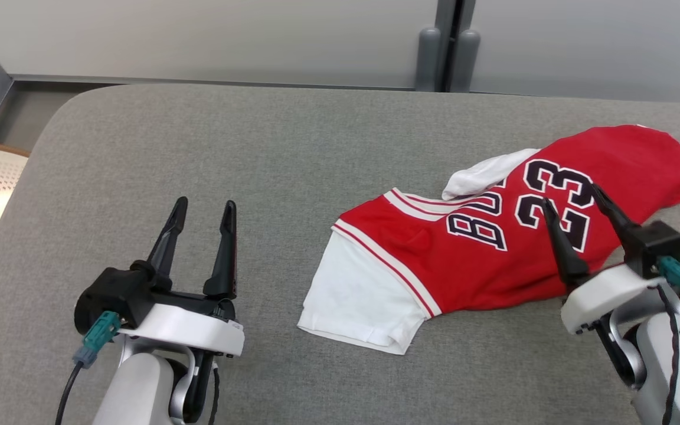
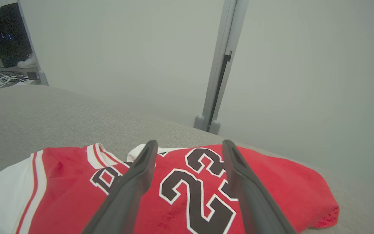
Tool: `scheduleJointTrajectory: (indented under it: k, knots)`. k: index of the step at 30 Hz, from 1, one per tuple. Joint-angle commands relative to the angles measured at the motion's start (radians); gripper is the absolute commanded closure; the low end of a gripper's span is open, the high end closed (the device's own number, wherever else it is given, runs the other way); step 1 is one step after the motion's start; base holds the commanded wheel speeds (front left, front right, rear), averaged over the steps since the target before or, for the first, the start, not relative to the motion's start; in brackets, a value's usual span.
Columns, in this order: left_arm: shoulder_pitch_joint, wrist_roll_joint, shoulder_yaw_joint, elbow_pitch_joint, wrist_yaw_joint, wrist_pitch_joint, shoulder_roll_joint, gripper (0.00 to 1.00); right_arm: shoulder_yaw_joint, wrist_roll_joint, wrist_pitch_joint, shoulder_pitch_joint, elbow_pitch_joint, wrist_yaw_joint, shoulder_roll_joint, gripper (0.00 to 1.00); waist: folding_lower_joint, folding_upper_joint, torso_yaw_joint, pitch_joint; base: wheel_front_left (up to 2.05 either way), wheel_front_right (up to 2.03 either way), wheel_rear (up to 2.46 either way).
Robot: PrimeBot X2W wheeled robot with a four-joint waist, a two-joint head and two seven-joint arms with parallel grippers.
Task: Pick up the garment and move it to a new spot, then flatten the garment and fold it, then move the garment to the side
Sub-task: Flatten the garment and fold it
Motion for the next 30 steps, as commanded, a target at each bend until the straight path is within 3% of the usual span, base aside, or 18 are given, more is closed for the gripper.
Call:
scheduleJointTrajectory:
  k: [1,3,8,18,23,30]
  knots:
    - [-0.013,-0.009,-0.009,-0.003,0.006,0.000,0.002,0.00,0.015,0.016,0.025,-0.026,0.005,0.000,-0.017,0.00,0.0000,0.0000,0.024,0.018,0.00,0.00,0.00]
    - [-0.021,-0.032,-0.032,-0.017,0.011,0.000,0.003,0.00,0.077,0.072,0.103,-0.079,0.010,0.000,-0.046,0.00,0.0000,0.0000,0.048,0.036,0.00,0.00,0.00]
    - [-0.029,-0.088,-0.061,-0.045,0.030,0.000,0.002,0.00,0.263,0.169,0.301,-0.230,0.017,0.000,-0.194,0.00,0.0000,0.0000,0.114,0.085,0.00,0.00,0.00]
    - [-0.040,-0.176,-0.137,-0.083,0.055,0.000,0.002,0.00,0.590,0.472,0.653,-0.442,0.007,0.000,-0.466,0.00,0.0000,0.0000,0.240,0.143,0.00,0.00,0.00]
    - [-0.036,-0.213,-0.165,-0.092,0.068,0.000,0.002,0.00,0.706,0.547,0.771,-0.507,0.009,0.000,-0.552,0.00,0.0000,0.0000,0.279,0.151,0.00,0.00,0.00]
    - [-0.038,-0.232,-0.198,-0.098,0.079,0.000,0.002,0.00,0.792,0.601,0.805,-0.557,0.058,-0.001,-0.591,0.00,0.0000,0.0000,0.314,0.155,0.00,0.00,0.00]
